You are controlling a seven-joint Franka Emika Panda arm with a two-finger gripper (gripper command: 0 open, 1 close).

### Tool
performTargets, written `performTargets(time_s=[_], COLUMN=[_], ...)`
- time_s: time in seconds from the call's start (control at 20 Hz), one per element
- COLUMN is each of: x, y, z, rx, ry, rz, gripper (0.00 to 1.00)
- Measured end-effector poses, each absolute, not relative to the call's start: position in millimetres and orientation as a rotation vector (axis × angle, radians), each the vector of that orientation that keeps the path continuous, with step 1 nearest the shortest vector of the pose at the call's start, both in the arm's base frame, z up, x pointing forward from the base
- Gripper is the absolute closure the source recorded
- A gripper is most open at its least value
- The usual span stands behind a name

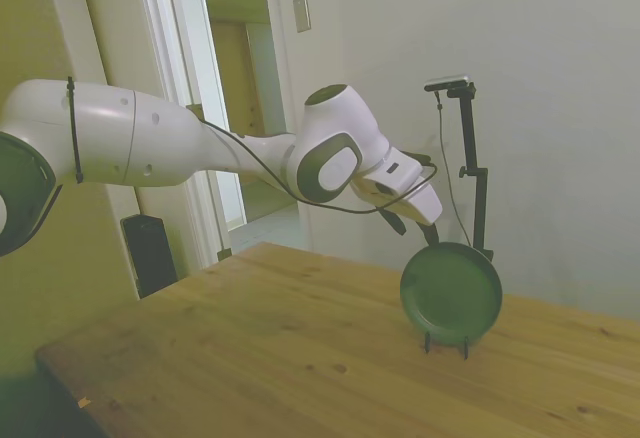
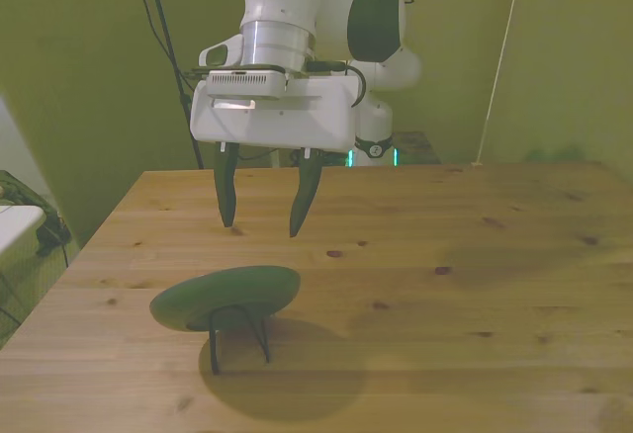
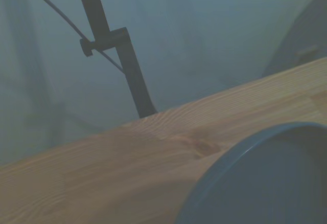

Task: Unload the plate

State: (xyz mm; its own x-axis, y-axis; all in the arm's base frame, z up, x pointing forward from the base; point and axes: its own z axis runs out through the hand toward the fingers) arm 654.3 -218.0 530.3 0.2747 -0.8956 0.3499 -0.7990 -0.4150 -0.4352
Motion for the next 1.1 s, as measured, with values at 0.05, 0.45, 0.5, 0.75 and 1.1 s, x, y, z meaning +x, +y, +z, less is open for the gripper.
performTargets(time_s=[0.05,0.45,0.5,0.75,1.1], x=[653,635,634,637,649], y=[-218,-236,-239,-250,-256], z=[529,520,519,520,507], rx=[-2.376,-2.286,-2.272,-2.203,-2.144], ry=[1.576,1.530,1.524,1.501,1.506], rz=[-0.822,-0.820,-0.815,-0.873,-1.012], gripper=[0.00,0.00,0.00,0.00,0.00])
